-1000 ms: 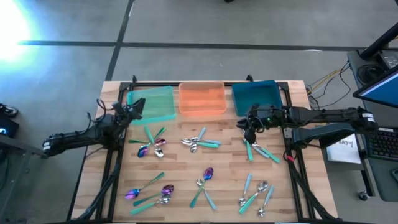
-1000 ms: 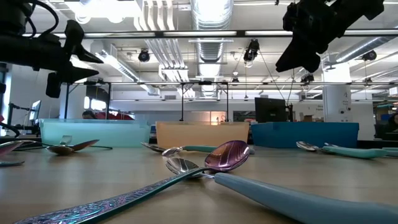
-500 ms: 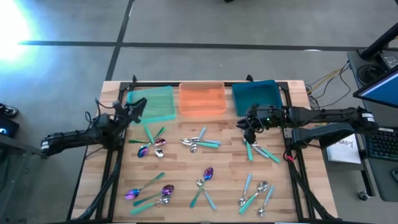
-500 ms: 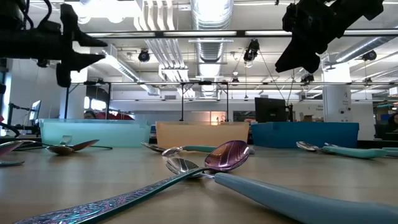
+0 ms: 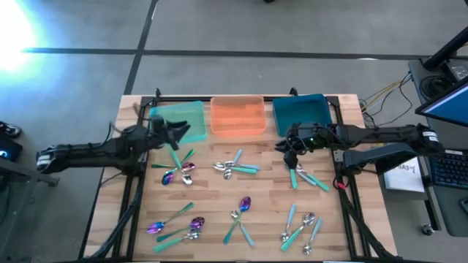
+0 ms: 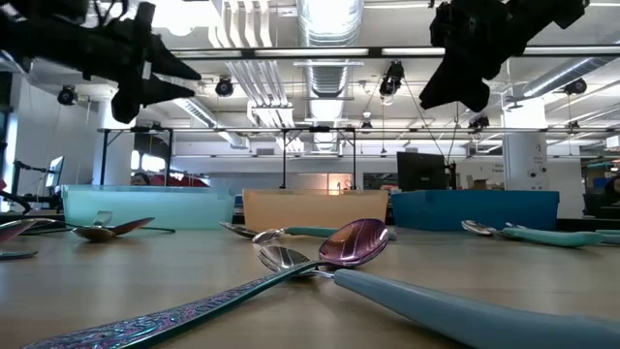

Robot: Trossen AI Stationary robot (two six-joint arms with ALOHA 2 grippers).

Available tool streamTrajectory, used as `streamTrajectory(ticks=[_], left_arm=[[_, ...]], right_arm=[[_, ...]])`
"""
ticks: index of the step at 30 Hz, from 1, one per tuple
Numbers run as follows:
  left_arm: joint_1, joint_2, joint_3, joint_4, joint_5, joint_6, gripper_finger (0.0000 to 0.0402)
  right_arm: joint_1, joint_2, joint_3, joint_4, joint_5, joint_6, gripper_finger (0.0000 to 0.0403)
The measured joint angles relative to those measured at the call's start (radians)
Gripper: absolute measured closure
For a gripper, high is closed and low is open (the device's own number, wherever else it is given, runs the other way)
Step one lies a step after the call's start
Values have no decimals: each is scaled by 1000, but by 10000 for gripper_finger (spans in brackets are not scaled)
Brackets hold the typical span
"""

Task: Sort silverware by color (type)
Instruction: Put the light blue spoon into the blue bin

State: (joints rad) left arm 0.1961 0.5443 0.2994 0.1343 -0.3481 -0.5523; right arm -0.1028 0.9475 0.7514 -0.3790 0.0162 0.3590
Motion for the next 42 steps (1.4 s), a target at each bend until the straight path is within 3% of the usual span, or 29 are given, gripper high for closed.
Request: streamTrajectory(ticks=[8,14,21,32,42], left_arm=[[-35,119,126,-204,46,12,256],[-74,180,126,-206,90,-41,256],[-135,230,113,-160,100,-63,256],[-194,183,112,-145,99,-30,256],[-196,73,112,-143,131,12,256]], right_arm=[[0,174,114,-144,-3,-62,330],[0,336,214,-187,-72,-159,330],[0,516,323,-193,-77,-248,330],[0,759,437,-195,-79,-248,330],[31,826,445,-143,-154,-210,330]])
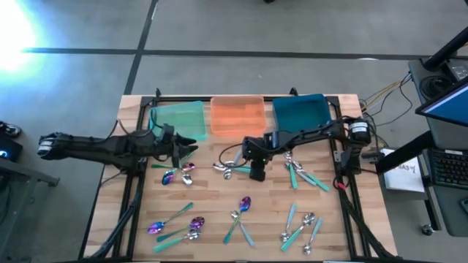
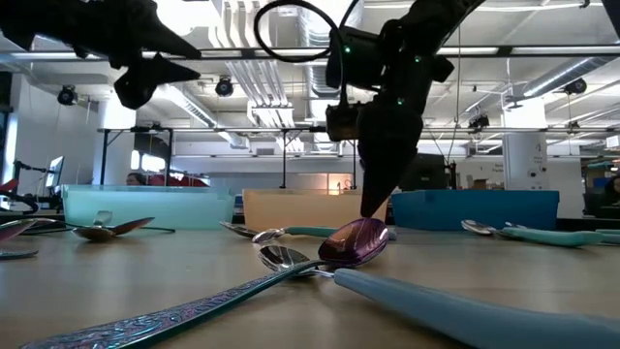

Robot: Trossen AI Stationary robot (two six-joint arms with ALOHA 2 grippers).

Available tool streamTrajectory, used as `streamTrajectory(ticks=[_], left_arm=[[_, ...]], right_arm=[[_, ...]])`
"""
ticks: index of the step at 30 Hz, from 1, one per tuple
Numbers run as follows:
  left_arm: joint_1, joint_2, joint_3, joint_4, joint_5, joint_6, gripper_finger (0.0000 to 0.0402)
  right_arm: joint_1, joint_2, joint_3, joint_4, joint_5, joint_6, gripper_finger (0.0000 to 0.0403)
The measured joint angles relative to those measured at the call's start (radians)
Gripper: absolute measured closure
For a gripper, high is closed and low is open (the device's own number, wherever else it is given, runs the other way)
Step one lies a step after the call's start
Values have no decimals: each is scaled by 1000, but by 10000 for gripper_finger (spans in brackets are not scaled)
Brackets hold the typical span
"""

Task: Sort silverware by color (type)
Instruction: Put the light blue spoon into the blue bin

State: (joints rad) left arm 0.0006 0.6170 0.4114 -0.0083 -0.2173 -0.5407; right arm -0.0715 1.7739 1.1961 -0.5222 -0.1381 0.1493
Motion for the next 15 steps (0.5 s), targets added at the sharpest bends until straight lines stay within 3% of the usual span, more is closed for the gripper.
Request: streamTrajectory(ticks=[15], left_arm=[[0,-192,0,-17,4,10,256]], right_arm=[[21,48,8,61,87,-11,330]])
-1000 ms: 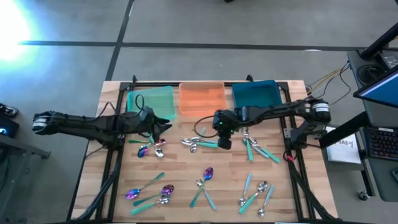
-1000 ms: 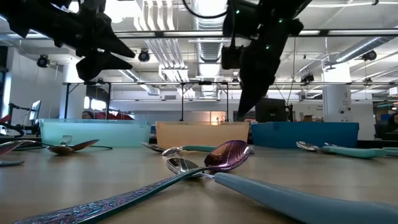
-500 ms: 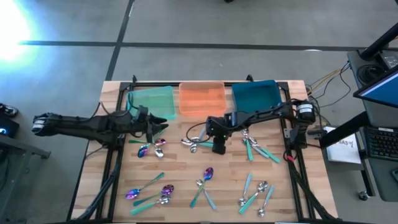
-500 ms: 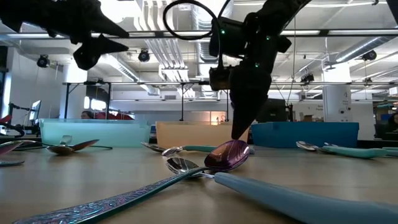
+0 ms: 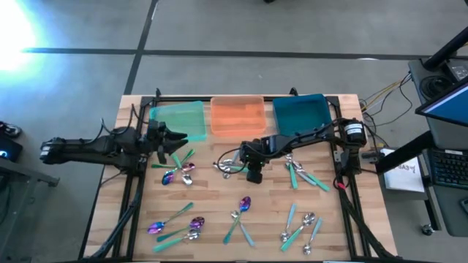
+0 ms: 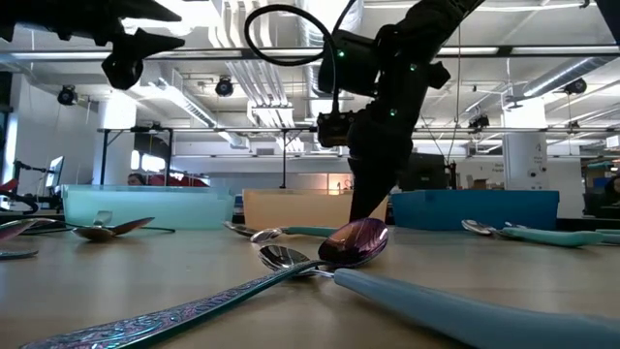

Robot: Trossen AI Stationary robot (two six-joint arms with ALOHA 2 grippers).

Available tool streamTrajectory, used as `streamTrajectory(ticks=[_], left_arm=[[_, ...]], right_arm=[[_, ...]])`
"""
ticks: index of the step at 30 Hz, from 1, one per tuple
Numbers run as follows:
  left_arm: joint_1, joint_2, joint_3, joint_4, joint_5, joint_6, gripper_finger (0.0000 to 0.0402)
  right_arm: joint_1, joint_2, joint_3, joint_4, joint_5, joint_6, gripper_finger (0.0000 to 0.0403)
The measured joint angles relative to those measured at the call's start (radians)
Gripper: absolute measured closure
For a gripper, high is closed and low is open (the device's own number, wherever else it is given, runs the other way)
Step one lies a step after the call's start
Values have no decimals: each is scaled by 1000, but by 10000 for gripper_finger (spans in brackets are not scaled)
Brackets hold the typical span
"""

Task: Sort silverware by color (type)
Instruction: Put the light blue spoon into the blue bin

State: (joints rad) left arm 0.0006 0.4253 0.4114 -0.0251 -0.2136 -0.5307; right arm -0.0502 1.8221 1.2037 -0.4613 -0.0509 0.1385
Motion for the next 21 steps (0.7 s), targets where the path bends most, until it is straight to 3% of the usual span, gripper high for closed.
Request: streamTrajectory(ticks=[21], left_arm=[[0,-19,0,1,4,52,256]], right_arm=[[3,-18,0,19,28,-36,331]])
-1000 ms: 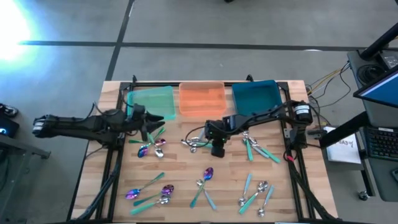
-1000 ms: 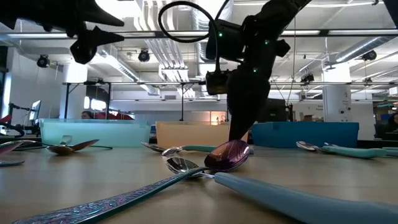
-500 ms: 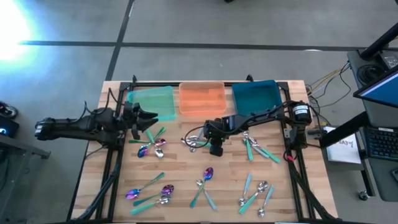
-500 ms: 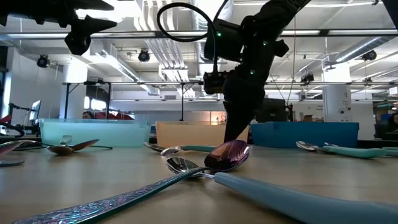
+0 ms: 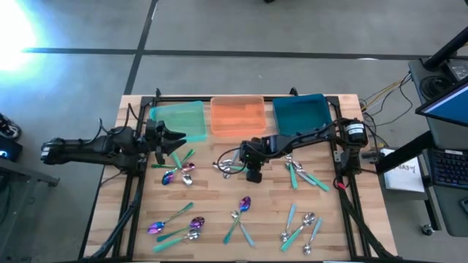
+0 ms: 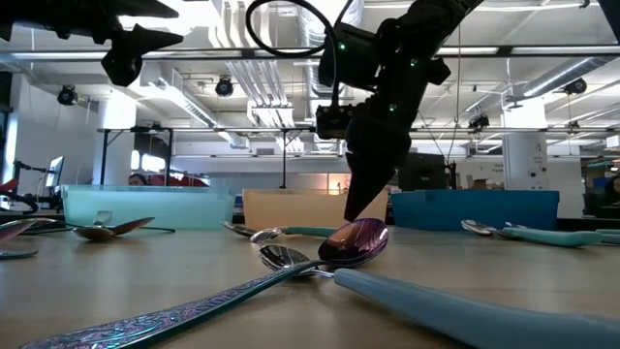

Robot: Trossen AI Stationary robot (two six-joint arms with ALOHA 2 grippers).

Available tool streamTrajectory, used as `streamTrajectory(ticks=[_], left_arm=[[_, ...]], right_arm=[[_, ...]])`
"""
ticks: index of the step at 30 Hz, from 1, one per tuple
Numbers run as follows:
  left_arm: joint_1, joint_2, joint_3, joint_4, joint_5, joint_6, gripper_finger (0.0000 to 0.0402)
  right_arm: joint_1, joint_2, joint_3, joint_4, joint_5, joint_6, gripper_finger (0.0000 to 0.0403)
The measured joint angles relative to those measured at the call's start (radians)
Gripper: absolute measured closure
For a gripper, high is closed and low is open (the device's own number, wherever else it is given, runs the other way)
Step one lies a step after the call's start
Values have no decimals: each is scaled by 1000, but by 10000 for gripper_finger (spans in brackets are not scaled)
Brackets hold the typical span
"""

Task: Sort silverware by color (type)
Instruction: Put the light blue spoon into the blue bin

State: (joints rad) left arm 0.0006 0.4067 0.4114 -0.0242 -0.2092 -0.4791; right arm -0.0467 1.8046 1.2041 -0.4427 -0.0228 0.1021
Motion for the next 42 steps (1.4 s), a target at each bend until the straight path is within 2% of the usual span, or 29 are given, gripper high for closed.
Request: streamTrajectory(ticks=[18,21,28,35,38,42], left_arm=[[0,4,0,-10,0,22,256],[0,4,0,-10,0,22,256],[0,4,0,-10,0,22,256],[0,19,0,-21,-14,22,256],[0,30,0,-21,-16,22,256],[0,39,0,-22,-17,25,256]], right_arm=[[-13,58,-19,7,24,-8,345],[-13,48,-20,-3,24,-13,365],[-13,19,-24,-30,24,-27,365],[-14,-39,30,-28,26,-84,365],[-20,-78,55,-83,89,-117,365],[-61,-146,92,-261,243,-152,365]])
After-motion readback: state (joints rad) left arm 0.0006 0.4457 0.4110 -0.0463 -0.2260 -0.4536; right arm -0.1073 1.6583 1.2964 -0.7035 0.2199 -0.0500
